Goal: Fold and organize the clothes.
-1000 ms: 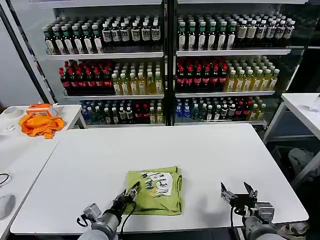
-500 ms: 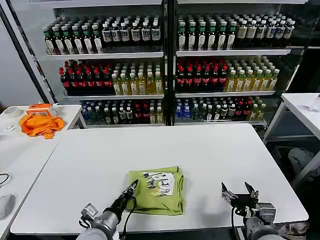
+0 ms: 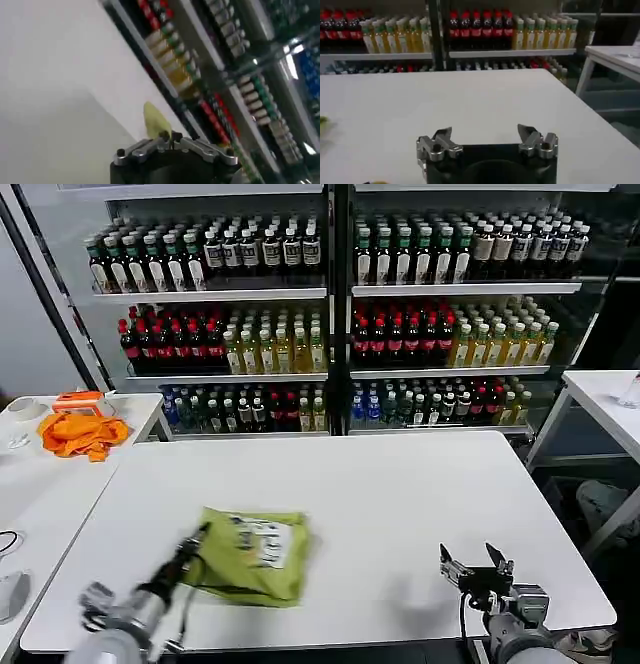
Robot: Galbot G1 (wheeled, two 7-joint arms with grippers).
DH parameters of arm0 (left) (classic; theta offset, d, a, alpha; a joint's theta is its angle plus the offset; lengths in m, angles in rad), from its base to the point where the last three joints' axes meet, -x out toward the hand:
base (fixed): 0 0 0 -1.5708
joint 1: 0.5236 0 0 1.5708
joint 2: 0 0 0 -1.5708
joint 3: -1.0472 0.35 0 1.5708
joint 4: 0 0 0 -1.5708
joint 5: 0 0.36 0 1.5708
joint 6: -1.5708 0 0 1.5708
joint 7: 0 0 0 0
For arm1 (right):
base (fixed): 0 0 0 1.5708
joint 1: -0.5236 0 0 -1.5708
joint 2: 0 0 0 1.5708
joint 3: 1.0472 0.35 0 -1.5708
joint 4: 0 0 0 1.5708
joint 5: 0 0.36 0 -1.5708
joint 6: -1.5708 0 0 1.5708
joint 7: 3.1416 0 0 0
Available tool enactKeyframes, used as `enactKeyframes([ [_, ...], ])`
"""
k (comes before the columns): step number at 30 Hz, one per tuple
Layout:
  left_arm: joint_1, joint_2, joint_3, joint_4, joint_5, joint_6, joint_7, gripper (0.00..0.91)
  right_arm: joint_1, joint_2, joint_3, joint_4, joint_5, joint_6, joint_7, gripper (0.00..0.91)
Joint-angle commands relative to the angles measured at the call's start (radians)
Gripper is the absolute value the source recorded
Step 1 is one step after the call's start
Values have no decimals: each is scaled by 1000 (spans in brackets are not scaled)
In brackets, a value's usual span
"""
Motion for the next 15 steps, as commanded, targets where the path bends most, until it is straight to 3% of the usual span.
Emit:
enactKeyframes([
  [1, -9, 366, -479, 2, -33, 67, -7, 30, 30, 3, -12, -15, 5, 2, -2, 907],
  [4, 12, 385, -435, -85, 91, 76, 17, 30, 37, 7, -18, -20, 4, 4, -3, 907],
  [7, 40, 343, -281, -166, 257, 61, 58, 20, 36, 11, -23, -22, 1, 5, -4, 907],
  [9, 57, 287, -58, -167, 518, -2, 87, 30, 33, 13, -23, -25, -3, 6, -5, 907],
  [12, 18, 235, 211, -93, 635, -41, 85, 20, 29, 11, -18, -32, -15, 12, -8, 907],
  [15, -86, 166, 393, -19, 754, -49, 77, 20, 24, 8, -9, -30, -18, 12, -8, 907],
])
